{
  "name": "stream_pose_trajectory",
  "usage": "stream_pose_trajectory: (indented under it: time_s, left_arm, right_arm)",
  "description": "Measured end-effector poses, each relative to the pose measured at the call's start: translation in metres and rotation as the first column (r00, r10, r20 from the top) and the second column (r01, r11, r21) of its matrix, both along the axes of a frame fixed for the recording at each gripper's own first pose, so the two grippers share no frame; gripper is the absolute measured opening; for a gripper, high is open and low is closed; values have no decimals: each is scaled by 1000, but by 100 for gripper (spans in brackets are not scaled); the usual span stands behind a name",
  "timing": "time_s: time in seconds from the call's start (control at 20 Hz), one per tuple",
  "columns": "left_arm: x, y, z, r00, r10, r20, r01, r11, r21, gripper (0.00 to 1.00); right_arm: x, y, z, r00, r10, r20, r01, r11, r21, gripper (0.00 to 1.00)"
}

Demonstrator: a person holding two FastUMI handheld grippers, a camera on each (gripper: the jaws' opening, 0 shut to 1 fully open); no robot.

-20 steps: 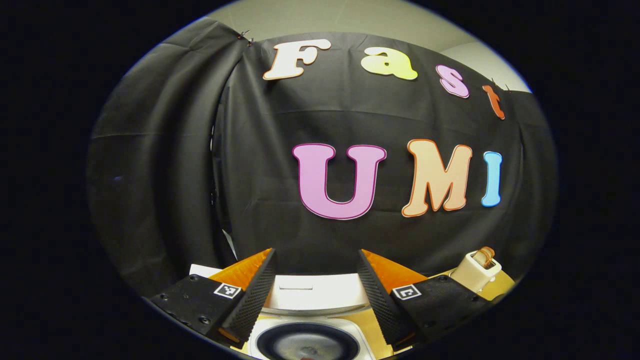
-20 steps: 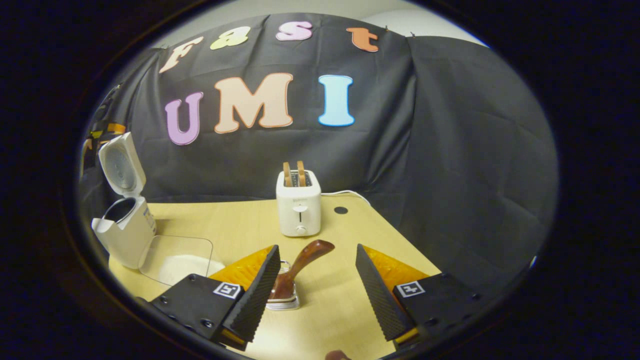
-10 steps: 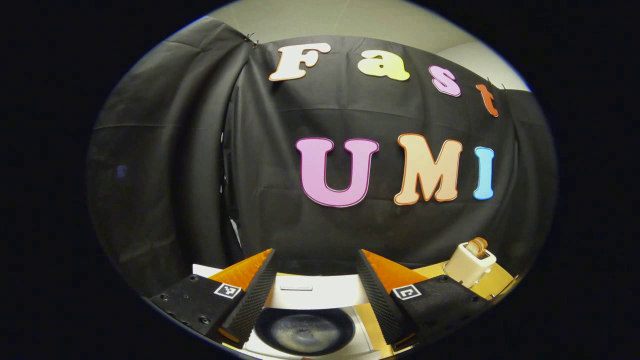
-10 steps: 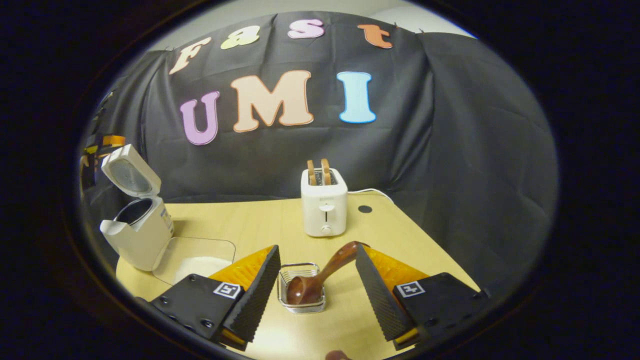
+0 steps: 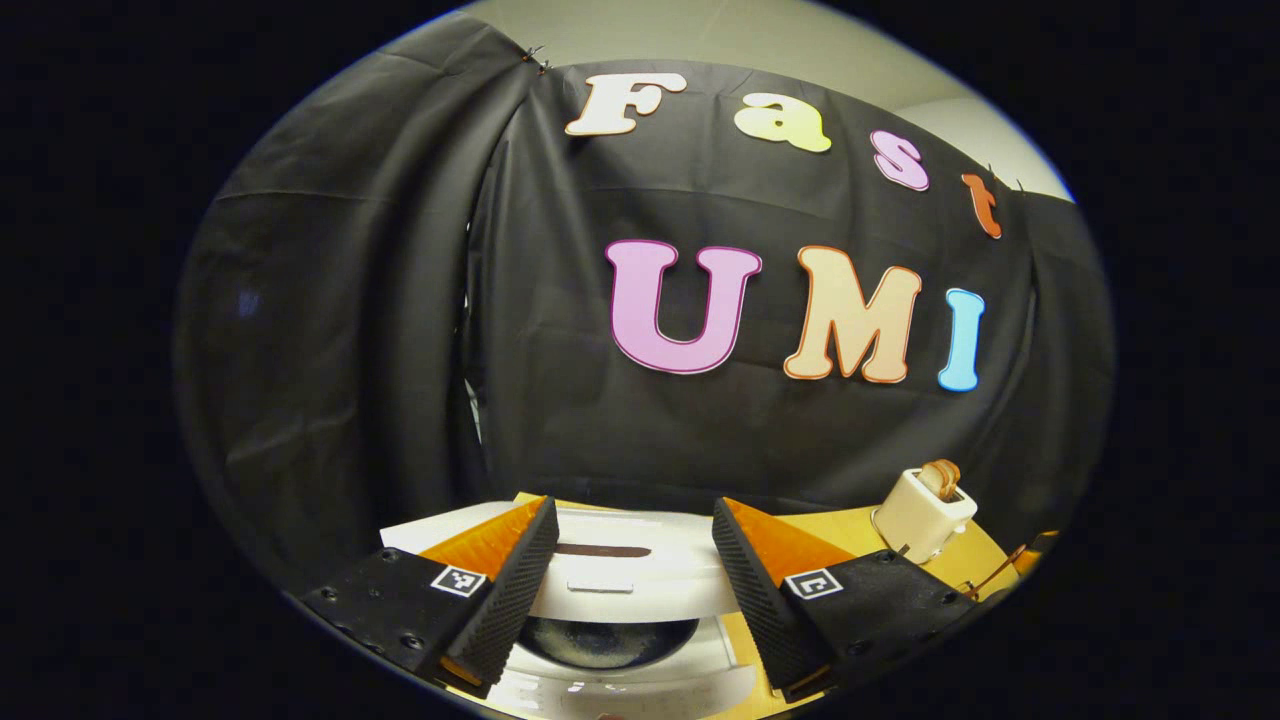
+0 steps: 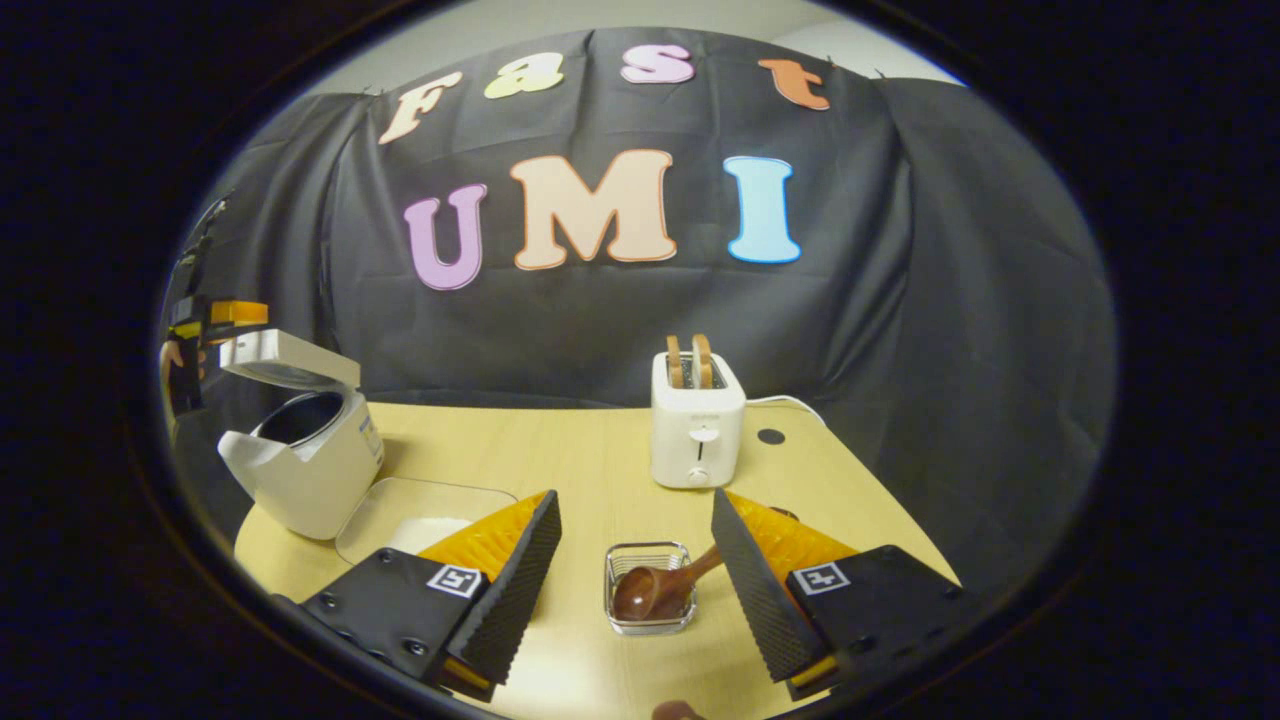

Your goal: Close the left gripper, press the button to open the rice cooker; take a wooden spoon from the chopstick holder with the right hand, scoop a spoonful of rice and pour it into the rice cooker, then put the wooden spoon back into the chopstick holder.

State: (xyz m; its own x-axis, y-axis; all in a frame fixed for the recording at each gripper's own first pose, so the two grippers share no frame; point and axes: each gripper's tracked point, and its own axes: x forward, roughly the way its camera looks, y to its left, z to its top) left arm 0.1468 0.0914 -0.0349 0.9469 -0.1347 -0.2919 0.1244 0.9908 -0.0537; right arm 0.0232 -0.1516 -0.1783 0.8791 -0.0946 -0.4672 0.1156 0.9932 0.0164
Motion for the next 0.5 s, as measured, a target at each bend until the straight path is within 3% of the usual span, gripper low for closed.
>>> stream_pose_trajectory:
  time_s: [0.5]
  left_arm:
    - [-36, 3, -54, 998, 5, -66, -6, 1000, -14, 94]
  right_arm:
    - [2, 21, -5, 999, 42, -14, -42, 999, 10, 95]
